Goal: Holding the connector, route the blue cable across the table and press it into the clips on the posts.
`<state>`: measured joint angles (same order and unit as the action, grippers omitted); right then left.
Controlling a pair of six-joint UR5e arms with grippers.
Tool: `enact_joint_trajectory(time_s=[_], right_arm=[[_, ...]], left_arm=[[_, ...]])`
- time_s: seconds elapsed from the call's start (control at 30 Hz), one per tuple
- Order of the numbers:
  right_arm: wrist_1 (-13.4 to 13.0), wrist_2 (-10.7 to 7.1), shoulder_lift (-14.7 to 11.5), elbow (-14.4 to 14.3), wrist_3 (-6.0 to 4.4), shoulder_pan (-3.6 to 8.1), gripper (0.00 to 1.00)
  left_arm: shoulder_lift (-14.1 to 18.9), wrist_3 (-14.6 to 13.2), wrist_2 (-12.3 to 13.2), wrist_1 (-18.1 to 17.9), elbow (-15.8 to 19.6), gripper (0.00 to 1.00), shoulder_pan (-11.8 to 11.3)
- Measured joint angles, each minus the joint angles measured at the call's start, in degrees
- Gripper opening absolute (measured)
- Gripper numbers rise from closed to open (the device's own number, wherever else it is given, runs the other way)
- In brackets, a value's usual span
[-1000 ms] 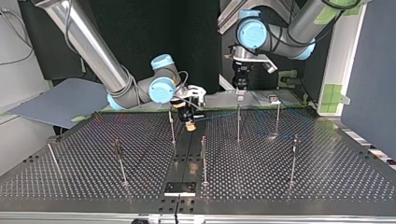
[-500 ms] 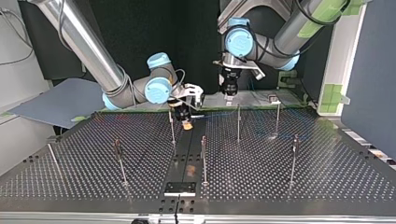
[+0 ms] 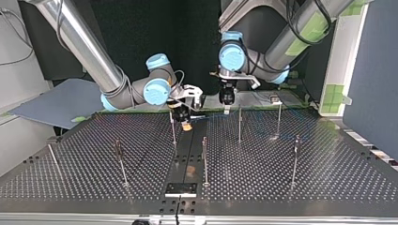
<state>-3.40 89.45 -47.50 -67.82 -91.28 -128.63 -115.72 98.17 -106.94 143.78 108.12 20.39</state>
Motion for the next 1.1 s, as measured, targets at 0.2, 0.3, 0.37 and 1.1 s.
enact_joint_trajectory(time_s=[0.2, 0.3, 0.37, 1.1], right_arm=[[-0.14, -0.05, 0.0, 0.0, -0.05, 0.15, 0.0], [-0.2, -0.05, 0.0, 0.0, -0.05, 0.23, 0.0], [-0.23, -0.09, 0.01, 0.0, -0.06, 0.3, 0.0], [-0.3, -1.11, -0.01, 0.01, -0.01, 0.46, 0.0]], left_arm=[[-0.6, 0.07, -0.38, 0.43, -2.98, 1.0, -0.11], [-0.72, 0.31, -0.03, 0.63, -4.38, 1.0, -0.33], [-1.08, 0.58, 0.54, 0.84, -5.45, 1.0, -0.43], [-8.25, 0.52, -2.09, 4.35, -10.32, 0.49, 0.6]])
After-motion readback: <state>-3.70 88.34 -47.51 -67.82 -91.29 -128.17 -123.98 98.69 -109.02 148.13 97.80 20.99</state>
